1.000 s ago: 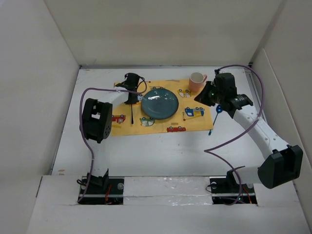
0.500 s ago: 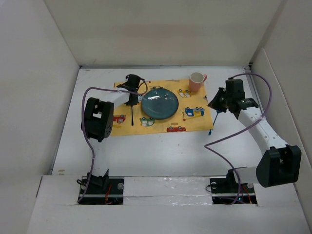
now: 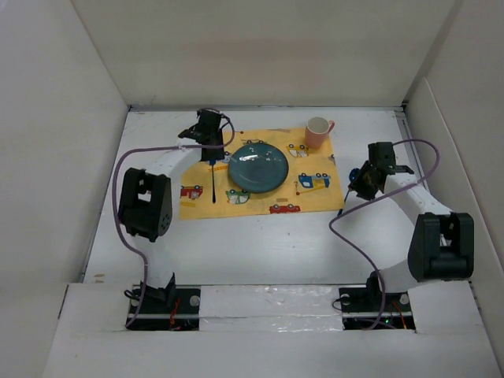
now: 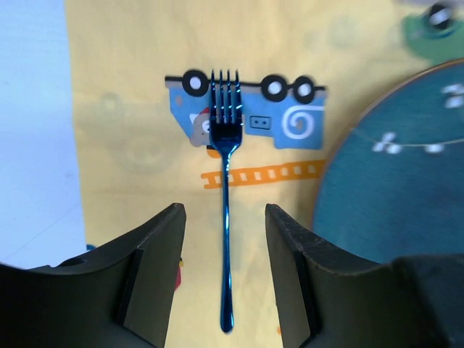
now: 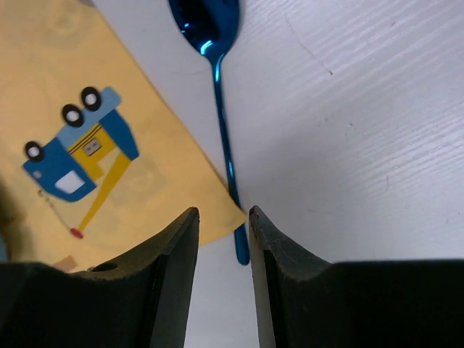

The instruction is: Set the dinner table for one person

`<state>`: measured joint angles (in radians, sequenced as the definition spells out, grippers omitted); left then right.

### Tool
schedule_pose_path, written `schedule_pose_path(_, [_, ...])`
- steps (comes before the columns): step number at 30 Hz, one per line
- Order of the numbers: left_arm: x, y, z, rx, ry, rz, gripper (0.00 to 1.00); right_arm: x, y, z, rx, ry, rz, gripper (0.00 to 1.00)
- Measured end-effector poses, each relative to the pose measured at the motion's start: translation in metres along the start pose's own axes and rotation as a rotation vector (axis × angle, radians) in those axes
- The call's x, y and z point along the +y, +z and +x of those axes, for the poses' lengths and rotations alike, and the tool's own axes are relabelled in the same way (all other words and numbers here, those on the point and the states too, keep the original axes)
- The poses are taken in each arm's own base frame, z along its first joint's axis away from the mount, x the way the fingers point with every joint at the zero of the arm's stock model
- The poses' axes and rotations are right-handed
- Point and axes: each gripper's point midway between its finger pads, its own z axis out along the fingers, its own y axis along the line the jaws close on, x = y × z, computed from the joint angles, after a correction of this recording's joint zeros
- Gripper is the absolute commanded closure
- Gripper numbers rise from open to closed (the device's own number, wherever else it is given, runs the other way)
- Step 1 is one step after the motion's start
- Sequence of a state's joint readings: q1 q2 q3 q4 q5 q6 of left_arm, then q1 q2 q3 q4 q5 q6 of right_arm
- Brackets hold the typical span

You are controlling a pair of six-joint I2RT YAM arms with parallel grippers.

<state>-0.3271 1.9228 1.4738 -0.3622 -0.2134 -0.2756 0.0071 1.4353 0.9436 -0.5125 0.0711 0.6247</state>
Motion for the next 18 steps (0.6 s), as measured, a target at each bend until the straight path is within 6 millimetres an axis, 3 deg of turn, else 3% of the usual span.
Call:
schedule_pose_path(6, [-0.021,-0.088,-0.052,-0.199,-0.032,0.124,0.54,-0.013,0.037,0.003,0.053,-0.029,0.114,0.61])
schedule_pose_path(9, [-0.046,-0.133,-0.064,-0.282,-0.020,0.226,0.54,-0.018,0.048,0.005,0.069,-0.044,0.147,0.61])
schedule_pose_path(11, [-0.062,-0.153,-0.063,-0.308,-0.011,0.298,0.54,-0.019,0.053,0.004,0.074,-0.051,0.161,0.62])
schedule_pose_path(14, [-0.064,-0.155,-0.050,-0.292,-0.011,0.336,0.54,-0.015,0.058,-0.003,0.064,-0.064,0.169,0.62])
schedule_pose_path(18, [-0.059,-0.135,-0.019,-0.205,-0.003,0.328,0.55,-0.005,0.060,-0.014,0.038,-0.075,0.165,0.64])
